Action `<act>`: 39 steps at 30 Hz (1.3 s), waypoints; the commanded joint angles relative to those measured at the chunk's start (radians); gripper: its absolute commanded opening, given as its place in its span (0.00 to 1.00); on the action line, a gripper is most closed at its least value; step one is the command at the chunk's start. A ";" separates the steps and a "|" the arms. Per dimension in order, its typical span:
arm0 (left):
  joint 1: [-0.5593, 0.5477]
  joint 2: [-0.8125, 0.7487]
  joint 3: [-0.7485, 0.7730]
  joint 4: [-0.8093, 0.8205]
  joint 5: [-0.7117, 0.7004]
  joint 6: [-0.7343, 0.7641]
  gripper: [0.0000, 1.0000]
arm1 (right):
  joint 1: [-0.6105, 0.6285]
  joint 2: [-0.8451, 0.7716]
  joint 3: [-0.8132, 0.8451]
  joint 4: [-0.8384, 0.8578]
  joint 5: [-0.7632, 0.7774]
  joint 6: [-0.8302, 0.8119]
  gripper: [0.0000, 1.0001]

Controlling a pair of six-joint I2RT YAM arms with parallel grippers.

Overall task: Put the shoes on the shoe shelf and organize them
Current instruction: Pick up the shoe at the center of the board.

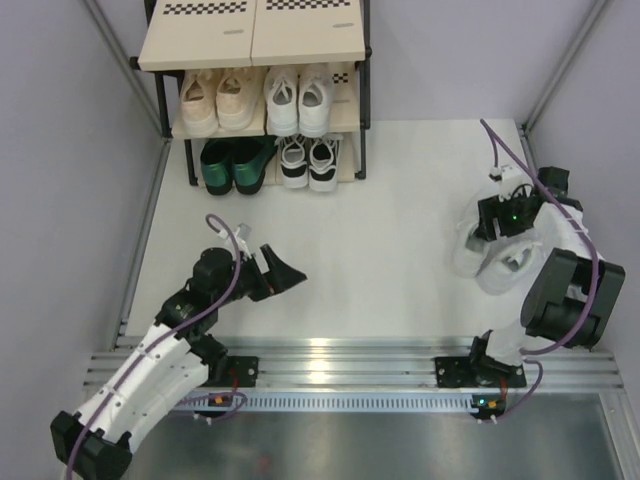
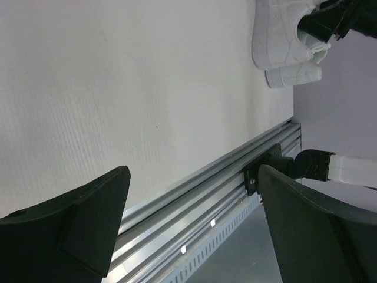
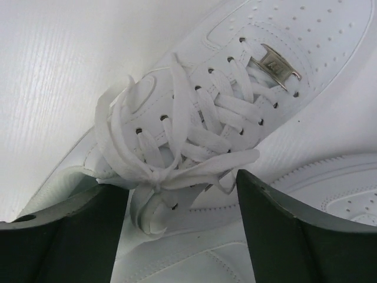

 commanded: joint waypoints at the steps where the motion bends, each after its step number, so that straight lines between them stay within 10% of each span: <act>1: -0.144 0.064 -0.004 0.164 -0.126 -0.037 0.95 | 0.032 0.043 0.061 0.139 0.064 0.051 0.72; 9: -0.412 0.315 0.037 0.419 -0.367 -0.063 0.96 | 0.038 0.000 0.056 0.100 -0.062 0.141 0.00; 21: -0.737 0.820 0.364 0.673 -0.564 0.182 0.98 | 0.190 -0.234 0.018 0.158 -0.262 0.696 0.00; 39: -0.814 0.805 0.324 0.808 -0.837 0.949 0.99 | 0.496 -0.296 0.004 0.133 -0.051 1.085 0.00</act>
